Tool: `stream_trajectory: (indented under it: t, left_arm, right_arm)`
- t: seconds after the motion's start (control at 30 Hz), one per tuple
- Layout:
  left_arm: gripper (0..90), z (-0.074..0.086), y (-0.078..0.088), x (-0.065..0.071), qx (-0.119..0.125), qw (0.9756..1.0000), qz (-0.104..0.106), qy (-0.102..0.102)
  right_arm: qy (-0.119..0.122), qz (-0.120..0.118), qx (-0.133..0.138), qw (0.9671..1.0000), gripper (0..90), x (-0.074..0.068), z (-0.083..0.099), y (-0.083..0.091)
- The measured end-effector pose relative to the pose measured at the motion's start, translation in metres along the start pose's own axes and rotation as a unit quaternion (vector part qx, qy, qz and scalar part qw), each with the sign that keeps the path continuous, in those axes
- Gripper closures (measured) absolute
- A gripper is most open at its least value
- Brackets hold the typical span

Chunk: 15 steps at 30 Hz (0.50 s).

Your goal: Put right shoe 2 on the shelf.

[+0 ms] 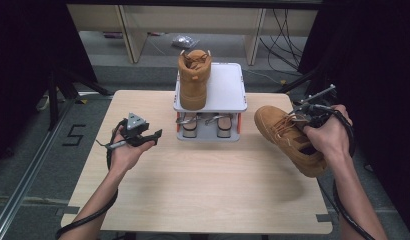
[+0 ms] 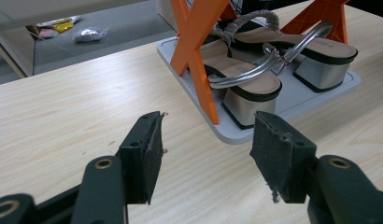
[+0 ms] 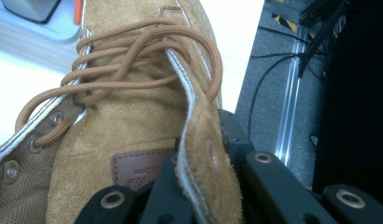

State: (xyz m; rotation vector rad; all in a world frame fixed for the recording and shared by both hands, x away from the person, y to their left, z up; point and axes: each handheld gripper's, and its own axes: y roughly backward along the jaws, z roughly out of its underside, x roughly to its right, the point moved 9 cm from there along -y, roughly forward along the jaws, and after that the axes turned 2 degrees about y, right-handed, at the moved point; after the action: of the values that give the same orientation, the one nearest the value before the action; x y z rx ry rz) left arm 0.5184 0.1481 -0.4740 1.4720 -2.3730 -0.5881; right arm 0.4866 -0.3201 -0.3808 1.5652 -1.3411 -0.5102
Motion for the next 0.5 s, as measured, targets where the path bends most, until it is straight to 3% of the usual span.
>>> stream_trajectory:
  t: [0.2, 0.5]
  left_arm:
    - [42.4, 0.000, 0.001, -0.001, 0.000, 1.0000, 0.000, 0.000]
    - [42.3, 0.003, 0.003, -0.002, 0.000, 1.0000, -0.001, 0.000]
  right_arm:
    - [0.004, 0.005, 0.009, 0.9999, 85.7, 0.004, -0.012, 0.003]
    - [-0.011, 0.024, 0.016, 0.9995, 85.7, 0.008, -0.026, 0.008]
